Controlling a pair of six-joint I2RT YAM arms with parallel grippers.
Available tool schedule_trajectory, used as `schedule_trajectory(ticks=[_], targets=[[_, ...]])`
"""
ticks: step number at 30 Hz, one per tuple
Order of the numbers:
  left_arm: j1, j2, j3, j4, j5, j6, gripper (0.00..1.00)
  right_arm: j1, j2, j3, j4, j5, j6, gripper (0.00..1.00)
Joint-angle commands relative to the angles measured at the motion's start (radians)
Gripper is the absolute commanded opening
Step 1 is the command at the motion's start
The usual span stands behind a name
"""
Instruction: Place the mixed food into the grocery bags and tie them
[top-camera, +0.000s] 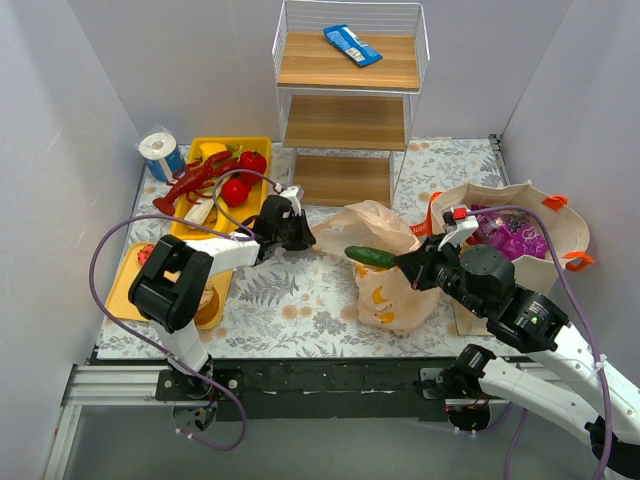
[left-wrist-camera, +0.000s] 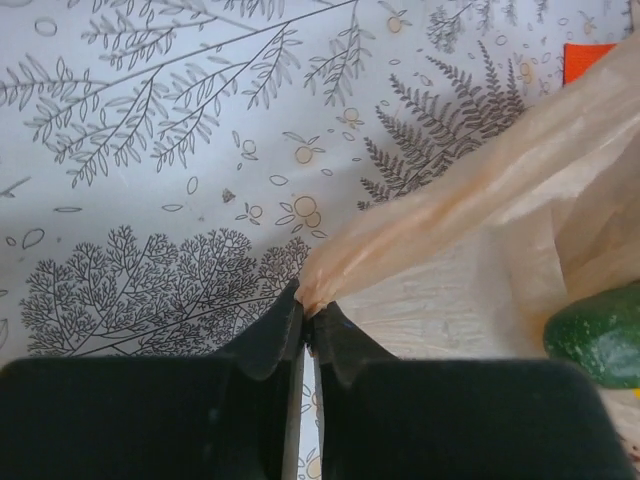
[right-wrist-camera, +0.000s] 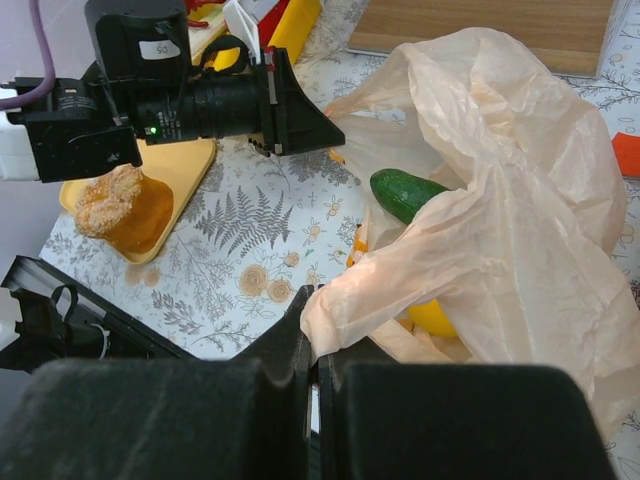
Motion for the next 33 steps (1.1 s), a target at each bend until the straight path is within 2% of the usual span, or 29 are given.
schedule_trajectory(ticks=[1, 3, 6, 10, 12, 18, 24, 26, 27, 28, 29, 31, 33], targets=[[0.003, -0.126, -0.009, 0.085, -0.052, 0.027, 0.00, 0.003, 0.004, 0.005, 0.005, 0.033, -0.006, 0.01], [0.003, -0.224, -0.026, 0.075, -0.092, 0.040, 0.00, 0.003, 0.020, 0.013, -0.004, 0.053, -0.020, 0.01], [0.003, -0.348, -0.014, -0.033, -0.135, 0.073, 0.00, 0.003, 0.058, 0.045, -0.042, 0.130, -0.055, 0.01], [0.005, -0.462, 0.064, -0.252, -0.103, 0.094, 0.00, 0.001, 0.144, 0.125, -0.074, 0.205, -0.120, 0.01], [0.003, -0.512, 0.098, -0.298, -0.080, 0.102, 0.00, 0.001, 0.196, 0.186, -0.073, 0.216, -0.158, 0.01], [0.005, -0.552, 0.126, -0.441, -0.099, 0.131, 0.00, 0.000, 0.240, 0.260, -0.081, 0.288, -0.201, 0.01], [0.005, -0.604, 0.101, -0.504, -0.155, 0.151, 0.00, -0.003, 0.168, 0.176, -0.076, 0.323, -0.178, 0.01], [0.005, -0.617, 0.102, -0.524, -0.189, 0.160, 0.12, -0.005, 0.150, 0.142, -0.088, 0.322, -0.154, 0.01], [0.006, -0.615, 0.107, -0.534, -0.186, 0.166, 0.25, -0.005, 0.144, 0.134, -0.094, 0.311, -0.149, 0.01], [0.006, -0.617, 0.121, -0.550, -0.177, 0.177, 0.70, -0.003, 0.138, 0.122, -0.095, 0.302, -0.146, 0.01], [0.008, -0.620, 0.128, -0.554, -0.177, 0.183, 0.82, -0.005, 0.122, 0.116, -0.093, 0.296, -0.139, 0.01], [0.011, -0.626, 0.151, -0.551, -0.184, 0.206, 0.92, -0.005, 0.107, 0.108, -0.087, 0.284, -0.138, 0.01], [0.035, -0.637, 0.170, -0.544, -0.201, 0.214, 0.98, -0.005, 0.093, 0.105, -0.085, 0.274, -0.135, 0.01]])
